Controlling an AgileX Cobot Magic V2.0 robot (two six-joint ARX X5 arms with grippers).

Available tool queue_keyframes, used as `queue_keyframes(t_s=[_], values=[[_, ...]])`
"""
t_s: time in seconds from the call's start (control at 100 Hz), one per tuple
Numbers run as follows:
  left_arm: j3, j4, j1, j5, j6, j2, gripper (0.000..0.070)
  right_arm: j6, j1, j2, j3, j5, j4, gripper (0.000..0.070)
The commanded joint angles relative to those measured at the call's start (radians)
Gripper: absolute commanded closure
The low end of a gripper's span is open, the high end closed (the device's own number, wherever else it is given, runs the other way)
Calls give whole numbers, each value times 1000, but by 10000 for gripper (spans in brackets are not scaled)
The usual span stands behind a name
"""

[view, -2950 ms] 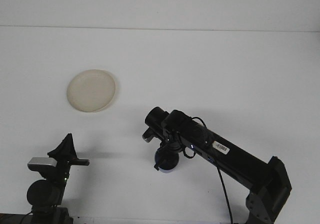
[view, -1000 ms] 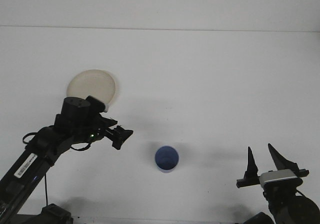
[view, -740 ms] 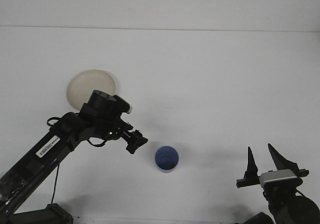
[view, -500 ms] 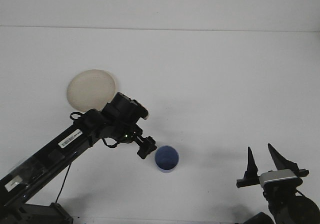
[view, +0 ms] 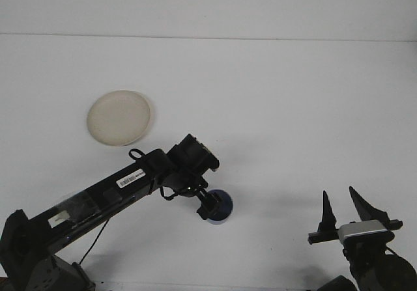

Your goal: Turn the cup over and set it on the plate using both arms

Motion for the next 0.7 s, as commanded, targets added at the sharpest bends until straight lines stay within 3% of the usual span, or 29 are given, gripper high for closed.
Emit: queue_keyframes(t_s=[0.0, 0.28, 0.38, 0.61, 0.69], values=[[24, 15, -14, -2, -16, 35, 157, 6, 4, -2, 2, -1, 9, 329], [24, 33, -40, -30, -17, 95, 182, 6, 4, -2, 2, -1, 9, 329], [24, 36, -40, -51, -17, 101, 304, 6, 4, -2, 2, -1, 9, 329], [24, 54, -39, -58, -16, 101, 695, 6, 4, -2, 2, -1, 9, 329], [24, 66, -43, -58, -17, 101, 687, 6, 4, -2, 2, -1, 9, 329]])
